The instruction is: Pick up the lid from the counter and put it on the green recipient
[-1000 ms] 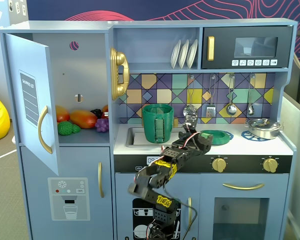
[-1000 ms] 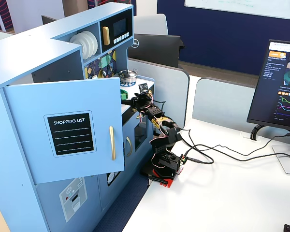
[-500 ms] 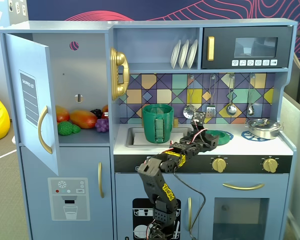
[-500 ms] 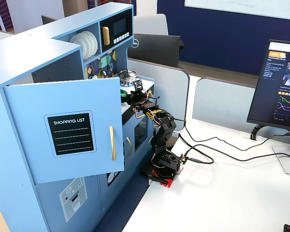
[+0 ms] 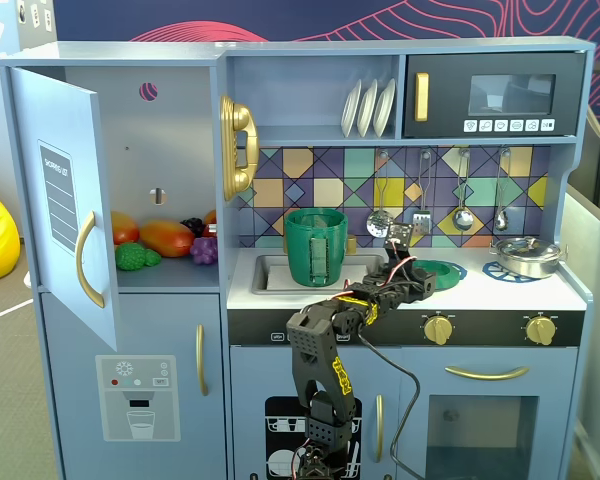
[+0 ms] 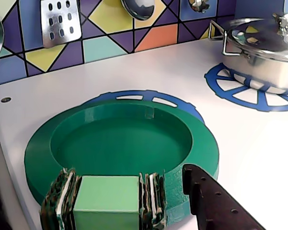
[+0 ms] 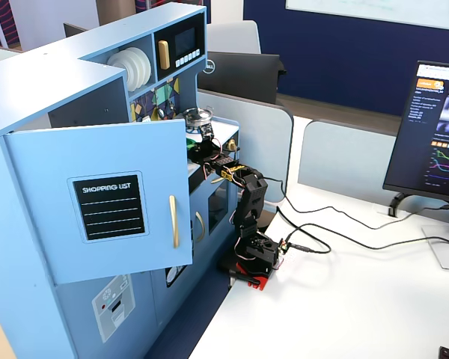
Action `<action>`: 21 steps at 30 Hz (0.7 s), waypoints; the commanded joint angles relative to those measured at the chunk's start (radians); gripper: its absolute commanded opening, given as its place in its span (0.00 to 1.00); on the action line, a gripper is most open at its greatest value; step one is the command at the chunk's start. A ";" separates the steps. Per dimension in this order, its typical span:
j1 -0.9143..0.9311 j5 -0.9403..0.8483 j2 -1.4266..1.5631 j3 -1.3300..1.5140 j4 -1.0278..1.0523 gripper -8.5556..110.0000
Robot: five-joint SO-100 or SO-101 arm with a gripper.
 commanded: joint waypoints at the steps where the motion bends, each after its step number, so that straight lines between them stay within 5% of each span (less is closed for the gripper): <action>1: -0.023 -0.018 -0.008 -0.094 -0.038 0.41; 7: -0.034 -0.026 -0.043 -0.123 -0.038 0.34; 14: -0.074 -0.041 -0.049 -0.103 -0.072 0.07; 21: -0.084 -0.026 -0.038 -0.072 -0.114 0.07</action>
